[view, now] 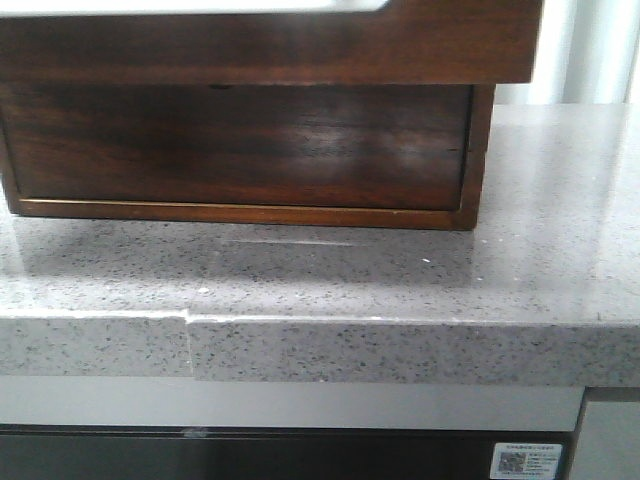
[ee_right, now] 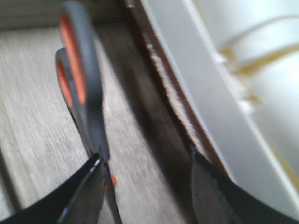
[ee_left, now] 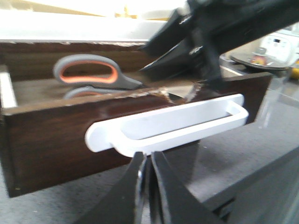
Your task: Put scissors in drawer with both arms
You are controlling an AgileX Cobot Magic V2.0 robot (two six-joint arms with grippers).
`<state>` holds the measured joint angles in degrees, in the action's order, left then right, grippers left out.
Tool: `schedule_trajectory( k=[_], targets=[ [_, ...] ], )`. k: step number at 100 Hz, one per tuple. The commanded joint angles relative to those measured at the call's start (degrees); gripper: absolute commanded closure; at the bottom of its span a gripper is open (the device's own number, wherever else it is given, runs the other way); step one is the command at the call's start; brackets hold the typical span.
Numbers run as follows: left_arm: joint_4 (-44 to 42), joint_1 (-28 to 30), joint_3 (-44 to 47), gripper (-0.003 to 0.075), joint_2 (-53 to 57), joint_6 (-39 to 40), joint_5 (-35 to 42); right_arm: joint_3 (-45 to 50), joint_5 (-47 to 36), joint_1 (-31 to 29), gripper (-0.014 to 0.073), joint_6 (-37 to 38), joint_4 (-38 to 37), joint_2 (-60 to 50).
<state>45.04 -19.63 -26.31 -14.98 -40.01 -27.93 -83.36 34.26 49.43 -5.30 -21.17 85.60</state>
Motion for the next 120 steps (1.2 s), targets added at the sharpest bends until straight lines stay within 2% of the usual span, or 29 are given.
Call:
schedule_trajectory(
  k=[1,8,18,38,64,76,98,120],
  targets=[
    [-1.1,-0.3,-1.8,0.0739,-0.8,0.1,4.9,-2.1,0.2,0.1,0.0362,3.9,-0.6,-8.6],
    [-1.7,0.0,-1.8,0.0739,-0.8,0.1,5.3,-0.8,1.4,0.1,0.0502,3.9,-0.6,-12.4],
    [-1.9,0.6,-1.8,0.0739,-0.8,0.1,6.4,2.4,1.4,-0.1,0.0593,3.9,-1.4,-18.5],
    [-1.9,0.8,-1.8,0.0739,-0.8,0.1,9.4,12.5,1.3,-0.1,0.0596,6.4,-1.4,-32.6],
    [-1.7,0.8,0.3,0.0739,-0.8,0.1,9.7,35.3,-2.6,-0.1,0.0596,8.0,-3.4,-54.6],
    [-1.6,0.8,0.4,0.0739,-0.8,0.1,8.6,42.3,-2.7,-0.1,0.0596,8.0,-3.8,-63.4],
    [-1.6,0.8,0.4,0.0739,-0.8,0.1,8.6,47.1,-2.7,-0.1,0.0596,8.0,-3.8,-74.0],
    [-1.6,0.8,0.4,0.0739,-0.8,0.1,8.6,47.5,-2.7,-0.1,0.0596,8.0,-3.8,-75.9]
  ],
)
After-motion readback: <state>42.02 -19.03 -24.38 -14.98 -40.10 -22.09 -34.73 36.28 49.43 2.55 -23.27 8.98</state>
